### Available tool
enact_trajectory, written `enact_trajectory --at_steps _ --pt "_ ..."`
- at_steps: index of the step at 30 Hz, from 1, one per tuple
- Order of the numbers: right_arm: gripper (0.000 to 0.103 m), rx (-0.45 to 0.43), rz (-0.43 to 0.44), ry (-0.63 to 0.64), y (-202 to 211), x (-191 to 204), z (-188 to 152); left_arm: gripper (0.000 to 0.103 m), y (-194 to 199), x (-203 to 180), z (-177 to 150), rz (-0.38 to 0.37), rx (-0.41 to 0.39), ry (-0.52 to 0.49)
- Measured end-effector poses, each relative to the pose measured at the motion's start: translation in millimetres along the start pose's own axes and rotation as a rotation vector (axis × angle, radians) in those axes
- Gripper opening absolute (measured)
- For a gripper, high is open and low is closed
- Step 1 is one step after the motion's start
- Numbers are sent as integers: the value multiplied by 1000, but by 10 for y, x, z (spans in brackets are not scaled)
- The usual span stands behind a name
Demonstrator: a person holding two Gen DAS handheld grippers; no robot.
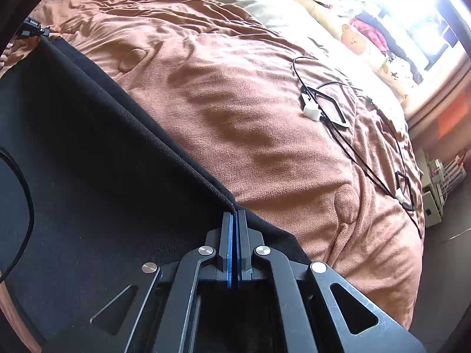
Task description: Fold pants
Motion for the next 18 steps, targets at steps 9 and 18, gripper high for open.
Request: enact_trajectory --at_steps 9,18 --pt "0 19 -26 -44 -290 -55 4 11 -315 -86 120 4 28 13" --pt "39 13 -96 -144 -342 -121 -10 91 43 -17 172 -35 -44 -12"
Point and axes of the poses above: each gripper's, at about its wrist camera, not at the fingertips, and y roughly against the way its jaws point, x to its left, z to its top, the point moved 7 cm from there along -y, roughly the way its jaws point, and after that the axes turned 12 degrees about x, right-handed, at the moved point
